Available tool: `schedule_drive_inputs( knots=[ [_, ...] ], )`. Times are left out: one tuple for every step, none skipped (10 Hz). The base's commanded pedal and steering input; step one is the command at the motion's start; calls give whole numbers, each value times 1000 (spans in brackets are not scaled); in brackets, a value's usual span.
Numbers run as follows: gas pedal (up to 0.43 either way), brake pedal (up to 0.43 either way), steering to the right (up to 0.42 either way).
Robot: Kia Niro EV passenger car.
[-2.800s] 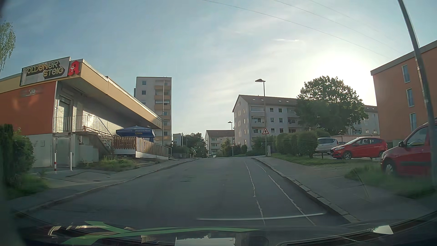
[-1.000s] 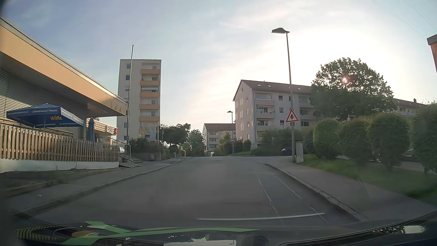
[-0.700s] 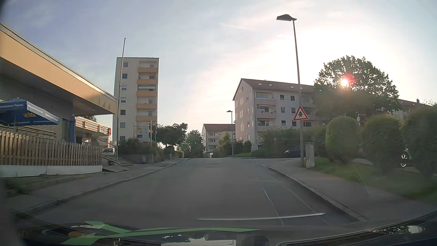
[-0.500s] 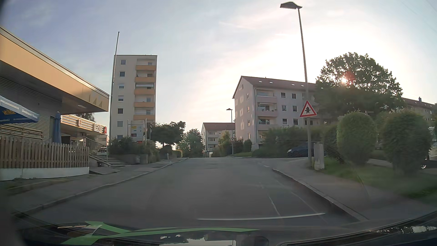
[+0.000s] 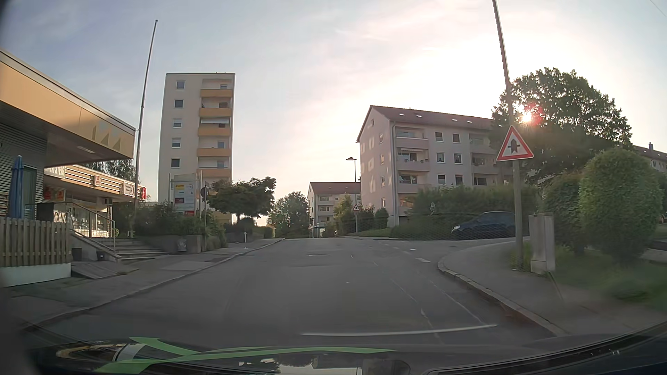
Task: Follow the waypoints while adhering to traffic rules and regulations
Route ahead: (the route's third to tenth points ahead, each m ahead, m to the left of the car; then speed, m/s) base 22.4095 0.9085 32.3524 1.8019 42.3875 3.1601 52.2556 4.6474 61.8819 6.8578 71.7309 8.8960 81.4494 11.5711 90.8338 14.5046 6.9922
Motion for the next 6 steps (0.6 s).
schedule_drive_inputs(
  knots=[
    [67,0,-11],
    [79,0,-11],
    [98,0,-11],
    [118,0,-9],
    [118,0,-9],
    [138,0,-9]
  ],
)
